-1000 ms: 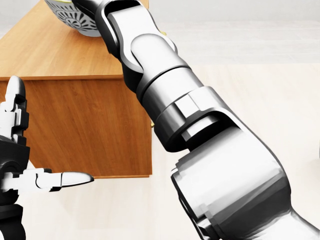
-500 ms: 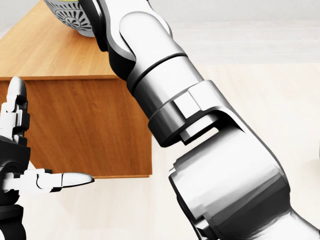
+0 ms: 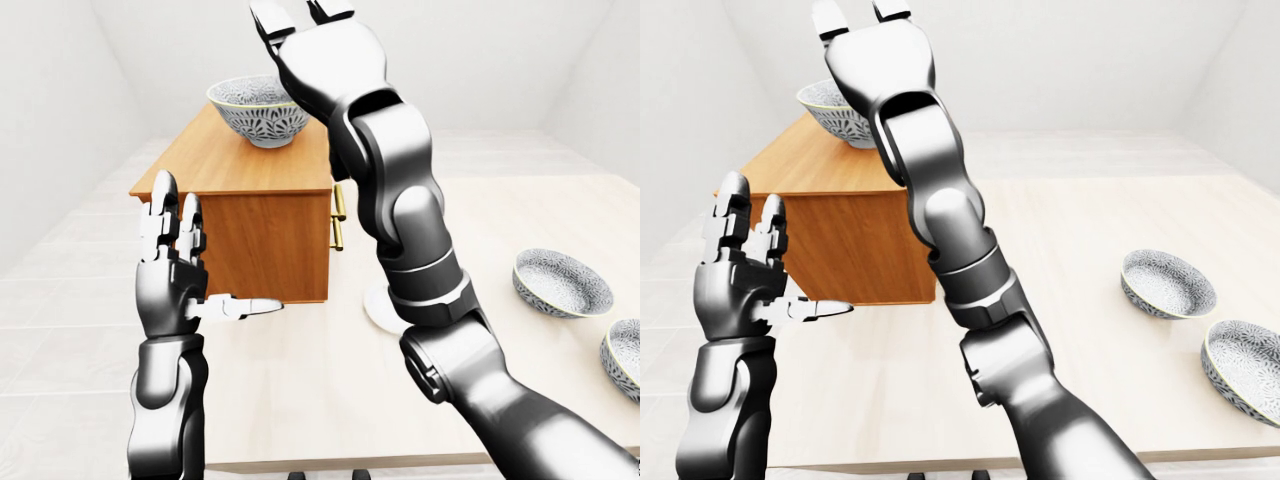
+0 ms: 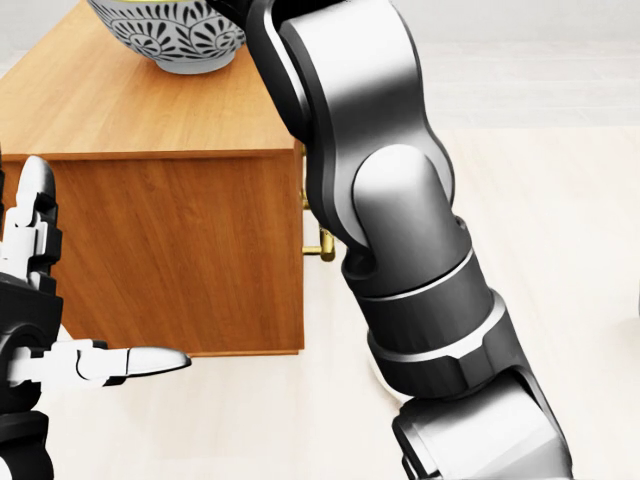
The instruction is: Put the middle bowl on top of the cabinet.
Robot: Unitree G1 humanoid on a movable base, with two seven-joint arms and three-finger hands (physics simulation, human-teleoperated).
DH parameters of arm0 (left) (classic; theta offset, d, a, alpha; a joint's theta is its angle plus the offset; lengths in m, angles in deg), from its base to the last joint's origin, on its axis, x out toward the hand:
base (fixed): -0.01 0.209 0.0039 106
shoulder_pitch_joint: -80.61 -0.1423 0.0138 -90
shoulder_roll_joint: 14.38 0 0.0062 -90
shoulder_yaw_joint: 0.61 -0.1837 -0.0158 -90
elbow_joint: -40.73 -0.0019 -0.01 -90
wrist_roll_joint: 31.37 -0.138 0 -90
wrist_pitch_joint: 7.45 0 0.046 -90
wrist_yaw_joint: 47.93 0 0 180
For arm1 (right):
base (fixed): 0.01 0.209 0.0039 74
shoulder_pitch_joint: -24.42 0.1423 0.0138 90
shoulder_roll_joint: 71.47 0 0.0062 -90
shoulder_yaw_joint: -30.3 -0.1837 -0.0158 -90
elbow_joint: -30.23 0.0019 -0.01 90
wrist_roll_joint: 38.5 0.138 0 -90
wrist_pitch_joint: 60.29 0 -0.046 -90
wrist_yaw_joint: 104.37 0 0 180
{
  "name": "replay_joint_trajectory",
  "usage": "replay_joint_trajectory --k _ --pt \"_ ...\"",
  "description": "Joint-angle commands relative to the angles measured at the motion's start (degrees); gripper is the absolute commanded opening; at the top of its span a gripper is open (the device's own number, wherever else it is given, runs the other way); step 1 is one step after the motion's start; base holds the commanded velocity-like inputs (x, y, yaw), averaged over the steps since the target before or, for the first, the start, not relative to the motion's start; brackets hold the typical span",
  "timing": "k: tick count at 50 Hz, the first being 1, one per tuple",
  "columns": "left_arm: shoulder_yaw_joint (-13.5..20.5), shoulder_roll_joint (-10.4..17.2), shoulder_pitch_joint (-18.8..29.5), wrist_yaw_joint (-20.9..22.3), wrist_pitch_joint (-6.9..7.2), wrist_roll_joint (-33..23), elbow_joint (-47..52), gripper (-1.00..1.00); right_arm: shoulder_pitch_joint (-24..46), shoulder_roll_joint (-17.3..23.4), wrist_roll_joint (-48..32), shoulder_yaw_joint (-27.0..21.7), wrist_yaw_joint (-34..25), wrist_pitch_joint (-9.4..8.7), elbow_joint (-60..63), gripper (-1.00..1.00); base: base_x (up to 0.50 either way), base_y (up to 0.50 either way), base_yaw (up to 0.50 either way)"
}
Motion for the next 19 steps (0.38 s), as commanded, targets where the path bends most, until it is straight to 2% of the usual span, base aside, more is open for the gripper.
replay_joint_trajectory --k 1,7,14,19 --pt "0.26 -0.38 -0.21 -0.04 0.00 -0.39 0.46 1.00 -13.58 1.92 -9.83 0.55 -6.37 0.00 24.88 1.00 0.00 0.00 0.00" --pt "0.23 -0.39 -0.19 0.12 0.00 -0.66 -0.17 1.00 -13.61 5.03 -12.79 -2.50 -6.37 0.00 36.98 1.00 0.00 0.00 0.00" --pt "-0.26 -0.37 -0.48 0.13 0.00 -1.62 -0.37 1.00 -13.19 7.15 -14.08 -4.39 -6.37 0.00 44.24 1.00 0.00 0.00 0.00" --pt "0.35 -0.62 -0.34 0.06 0.00 -1.03 -0.04 1.00 -13.21 8.96 -14.22 -5.73 -6.37 1.40 48.12 1.00 0.00 0.00 0.00"
